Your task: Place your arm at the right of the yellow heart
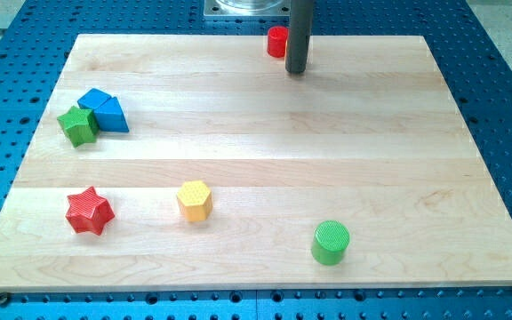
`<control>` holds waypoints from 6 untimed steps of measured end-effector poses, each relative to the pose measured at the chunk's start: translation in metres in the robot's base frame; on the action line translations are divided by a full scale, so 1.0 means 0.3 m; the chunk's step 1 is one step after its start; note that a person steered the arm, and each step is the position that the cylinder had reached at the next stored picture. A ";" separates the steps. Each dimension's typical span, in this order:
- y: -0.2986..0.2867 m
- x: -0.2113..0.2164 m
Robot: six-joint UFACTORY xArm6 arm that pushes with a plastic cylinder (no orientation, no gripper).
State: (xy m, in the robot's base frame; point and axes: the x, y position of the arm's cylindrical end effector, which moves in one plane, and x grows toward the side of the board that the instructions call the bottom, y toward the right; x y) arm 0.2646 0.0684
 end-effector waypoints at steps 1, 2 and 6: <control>0.004 -0.054; 0.079 -0.055; -0.092 -0.215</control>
